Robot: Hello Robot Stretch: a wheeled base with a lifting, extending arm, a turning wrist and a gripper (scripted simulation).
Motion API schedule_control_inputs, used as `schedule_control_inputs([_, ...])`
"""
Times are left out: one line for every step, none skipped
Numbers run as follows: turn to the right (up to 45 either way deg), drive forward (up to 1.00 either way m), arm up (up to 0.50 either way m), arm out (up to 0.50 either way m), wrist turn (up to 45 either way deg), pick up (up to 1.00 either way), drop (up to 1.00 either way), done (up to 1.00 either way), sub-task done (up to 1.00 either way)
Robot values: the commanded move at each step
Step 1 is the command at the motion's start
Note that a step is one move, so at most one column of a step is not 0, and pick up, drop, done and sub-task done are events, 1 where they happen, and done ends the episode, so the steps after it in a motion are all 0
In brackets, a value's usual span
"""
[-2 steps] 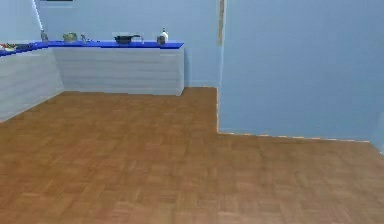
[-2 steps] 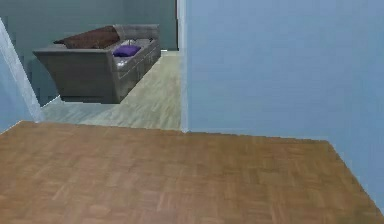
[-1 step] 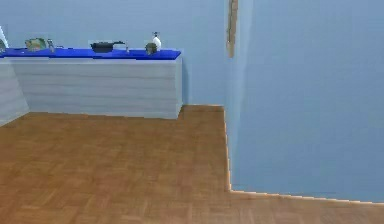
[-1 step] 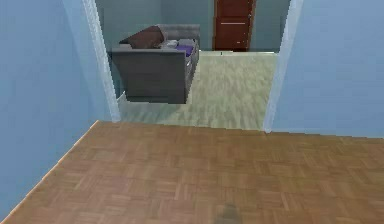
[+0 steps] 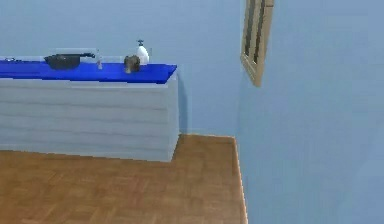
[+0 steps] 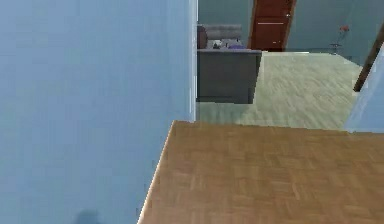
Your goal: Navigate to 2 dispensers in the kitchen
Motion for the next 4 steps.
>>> schedule_control_inputs([-6.0, 0.00, 0.00, 0.00, 0.0, 0.00, 0.00, 0.00, 0.00])
schedule_control_inputs([0.0, 0.25, 0.00, 0.00, 0.0, 0.00, 0.00, 0.00, 0.00])
schedule_control_inputs([9.0, 0.00, 0.00, 0.00, 0.0, 0.00, 0.00, 0.00, 0.00])
schedule_control_inputs([0.0, 1.00, 0.00, 0.00, 0.0, 0.00, 0.00, 0.00, 0.00])
